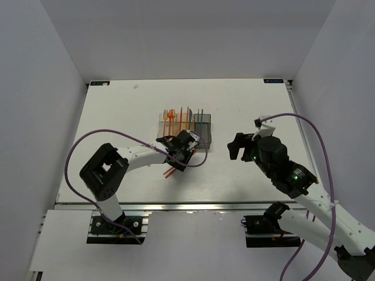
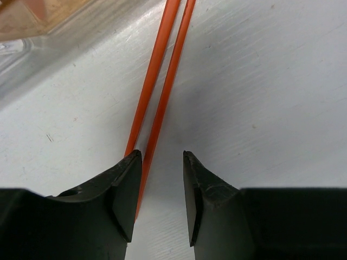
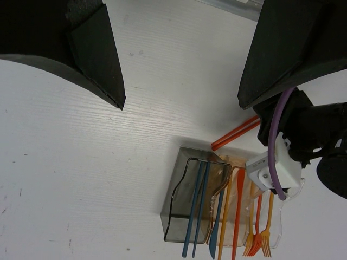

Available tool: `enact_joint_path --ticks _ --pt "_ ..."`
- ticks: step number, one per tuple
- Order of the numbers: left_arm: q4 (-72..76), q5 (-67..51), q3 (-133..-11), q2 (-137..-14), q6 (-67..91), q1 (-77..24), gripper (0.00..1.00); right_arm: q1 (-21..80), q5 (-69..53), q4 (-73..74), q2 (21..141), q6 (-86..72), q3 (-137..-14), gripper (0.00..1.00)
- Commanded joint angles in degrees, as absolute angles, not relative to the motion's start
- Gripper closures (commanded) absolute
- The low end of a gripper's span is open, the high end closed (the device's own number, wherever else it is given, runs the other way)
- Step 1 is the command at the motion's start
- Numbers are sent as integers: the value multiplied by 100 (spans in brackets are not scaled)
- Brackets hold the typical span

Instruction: Sort the eating utensils into containers

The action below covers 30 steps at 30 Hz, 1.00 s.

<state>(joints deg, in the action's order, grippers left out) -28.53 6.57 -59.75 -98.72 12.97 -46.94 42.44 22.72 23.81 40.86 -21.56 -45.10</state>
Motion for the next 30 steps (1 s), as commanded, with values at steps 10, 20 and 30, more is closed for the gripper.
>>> enact_joint_path --ticks 10,20,30 --pt "-2821 449 -5854 -9852 1353 -4685 54 4236 2320 2241 4017 -2101 -4491 11" --pt "-3041 571 -5774 -10160 1582 -5001 70 4236 2373 2250 3946 -2101 -4491 11" --pt "-3304 519 -5818 -10318 1767 -5668 100 4236 2426 2268 3832 -2109 -4465 11"
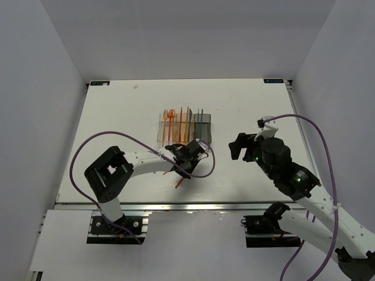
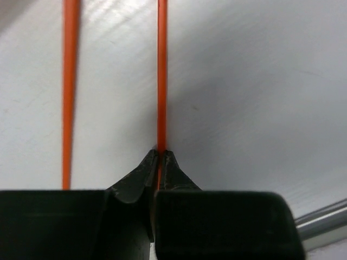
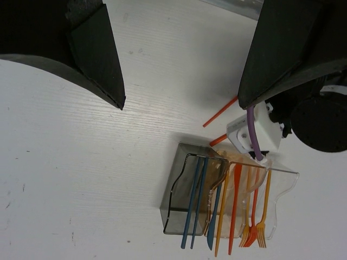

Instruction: Sort the eating utensils into containers

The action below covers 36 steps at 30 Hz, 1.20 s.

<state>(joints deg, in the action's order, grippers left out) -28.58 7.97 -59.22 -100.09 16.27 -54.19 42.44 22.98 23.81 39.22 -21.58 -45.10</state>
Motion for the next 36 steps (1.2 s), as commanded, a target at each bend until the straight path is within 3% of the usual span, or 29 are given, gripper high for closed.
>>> enact_joint_path --ticks 1,21,27,36 --pt "-3331 484 -5844 -10310 1775 -5721 100 4236 2434 2268 3823 -2109 -4465 11" --pt "-3498 825 -7224 -9493 1591 -5871 100 4228 3101 2531 3630 -2215 -4842 11" --pt "-3016 1598 -7988 -9386 1801 -5442 100 4236 3498 2654 3568 -2329 -5133 11" --pt "-1400 2223 -9131 -10317 2460 -4544 100 4236 3612 2655 3850 -2417 -5151 11"
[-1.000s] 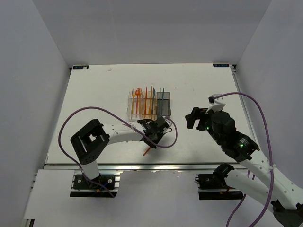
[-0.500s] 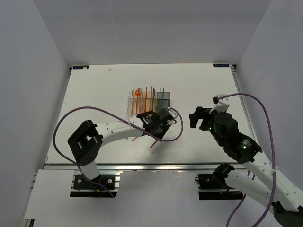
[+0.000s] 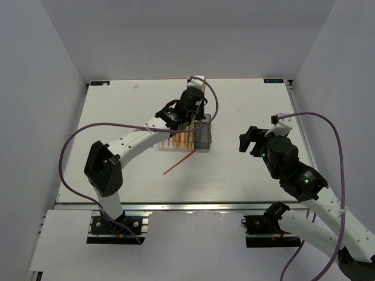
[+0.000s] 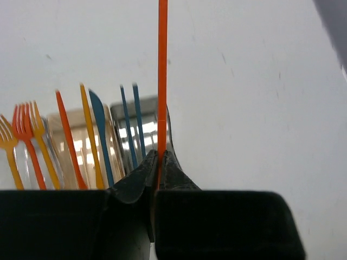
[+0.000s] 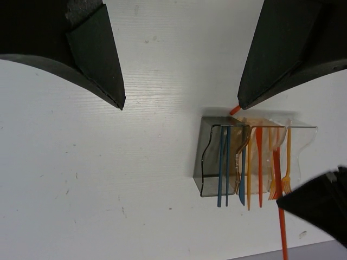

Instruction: Sort the eating utensils into containers

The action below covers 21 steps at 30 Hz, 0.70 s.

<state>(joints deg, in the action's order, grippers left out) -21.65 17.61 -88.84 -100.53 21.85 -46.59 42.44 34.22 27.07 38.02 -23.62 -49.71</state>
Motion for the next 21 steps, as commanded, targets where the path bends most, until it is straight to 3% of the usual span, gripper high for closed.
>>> enact_joint_path --ticks 1,11,21 --pt "-1215 2215 -9167 -10527 2478 -4448 100 4236 3638 2637 3858 -2408 -5133 11" --pt "-431 1837 -9519 -11759 2487 -4298 100 4228 3823 2672 3920 -2373 -5010 11" --pt "158 1697 -8570 -11566 2838 -4298 100 4228 3762 2628 3885 -2355 -4957 11"
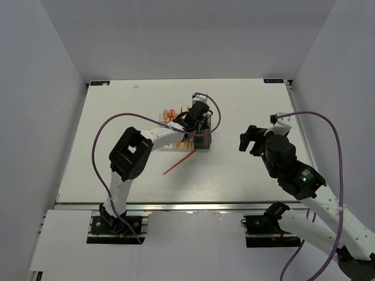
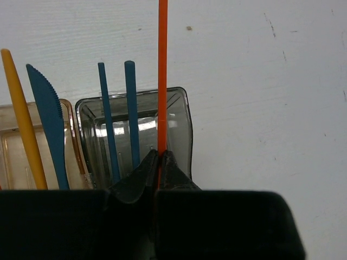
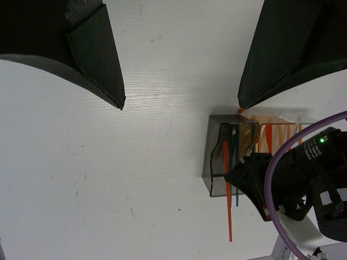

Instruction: Sort the eating utensils into containers

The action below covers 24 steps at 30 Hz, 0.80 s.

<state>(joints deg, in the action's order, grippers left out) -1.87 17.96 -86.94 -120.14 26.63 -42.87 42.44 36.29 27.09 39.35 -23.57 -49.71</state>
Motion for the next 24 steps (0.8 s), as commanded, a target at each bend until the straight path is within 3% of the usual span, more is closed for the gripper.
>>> enact_joint_path --ticks 1,10,15,19,24 --pt "158 1609 -8543 -11566 2856 -4298 100 4219 3753 2611 3893 -2355 -4940 11" --pt "97 1512 -8429 -11698 3067 -4298 100 4228 3691 2575 3911 -2329 -4878 11" --pt "-61 1512 -8534 -11690 3111 -4307 76 4228 3665 2566 3902 -2320 -4869 11" --pt "-246 1538 -8587 -11619 3129 -4298 70 4228 3648 2558 3902 -2312 -4852 11" --pt "-316 1538 -8596 -11392 3164 -4307 70 4228 3630 2531 3876 -2294 -4852 11"
